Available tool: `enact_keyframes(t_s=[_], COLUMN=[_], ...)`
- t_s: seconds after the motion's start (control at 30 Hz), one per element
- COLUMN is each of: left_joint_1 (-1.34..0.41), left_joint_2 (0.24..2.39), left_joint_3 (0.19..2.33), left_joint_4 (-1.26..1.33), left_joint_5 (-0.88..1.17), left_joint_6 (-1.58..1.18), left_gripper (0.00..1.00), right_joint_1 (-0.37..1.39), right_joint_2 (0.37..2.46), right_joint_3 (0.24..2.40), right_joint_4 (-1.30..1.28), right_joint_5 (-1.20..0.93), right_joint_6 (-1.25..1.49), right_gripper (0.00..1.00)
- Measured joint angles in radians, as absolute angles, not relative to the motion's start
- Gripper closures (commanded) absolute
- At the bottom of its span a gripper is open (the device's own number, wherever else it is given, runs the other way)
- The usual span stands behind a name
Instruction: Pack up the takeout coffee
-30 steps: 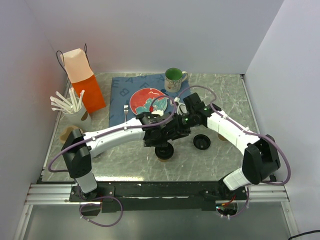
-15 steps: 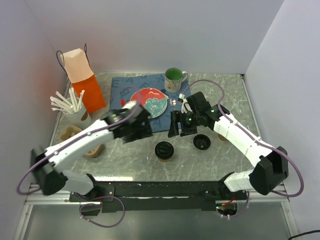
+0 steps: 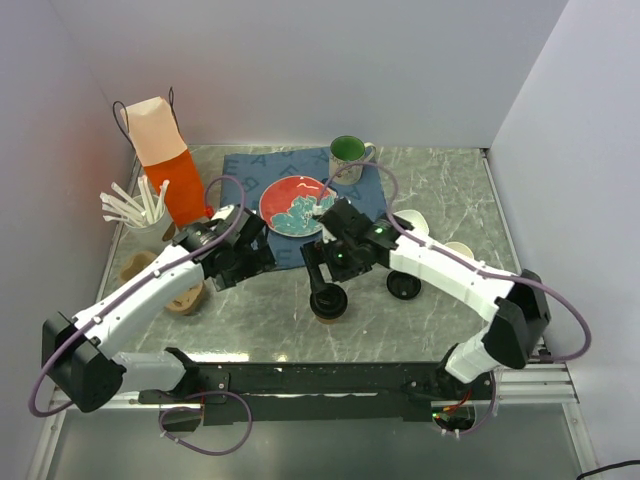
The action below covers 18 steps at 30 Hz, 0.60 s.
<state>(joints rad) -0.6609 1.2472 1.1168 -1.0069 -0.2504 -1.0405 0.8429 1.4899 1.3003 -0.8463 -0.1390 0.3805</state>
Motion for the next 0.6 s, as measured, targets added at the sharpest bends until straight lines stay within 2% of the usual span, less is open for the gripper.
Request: enact_keyframes(t_s=[0.13, 0.2, 0.3, 0.33, 0.43, 0.6], left_joint_1=[-0.628, -0.604, -0.572, -0.562, -0.546, -0.540], left_joint_2=[1.212, 1.187, 1.154, 1.145, 1.132, 1.129], left_joint_3=[1.095, 1.081, 1.067, 1.066, 1.065, 1.062], left_joint_4=[-1.008, -1.007, -1.007, -1.008, -1.007, -1.007], left_joint_5=[-0.262, -0.272, -0.288, -0.292, -0.306, -0.319], left_joint_6=[-1.032, -1.030, -1.023, -1.017, -1.007, -1.003], left_gripper=[0.03, 0.03, 0.03, 0.03, 0.03, 0.03], right_joint_1=[0.904, 0.925, 0.952, 0.958, 0.971, 0.976], right_joint_2=[1.572, 1.597, 1.628, 1.635, 1.646, 1.640], right_joint_3=[1.348, 1.353, 1.354, 1.354, 1.345, 1.332], right_joint_4=[-0.888, -0.904, -0.918, -0.921, -0.919, -0.904], right_joint_5=[-0.062, -0.032, 0.007, 0.016, 0.044, 0.054], right_joint_6=[0.382, 0.386, 0.398, 0.403, 0.418, 0.437], right_gripper=[0.00, 0.04, 0.15, 0.23, 0.33, 0.37])
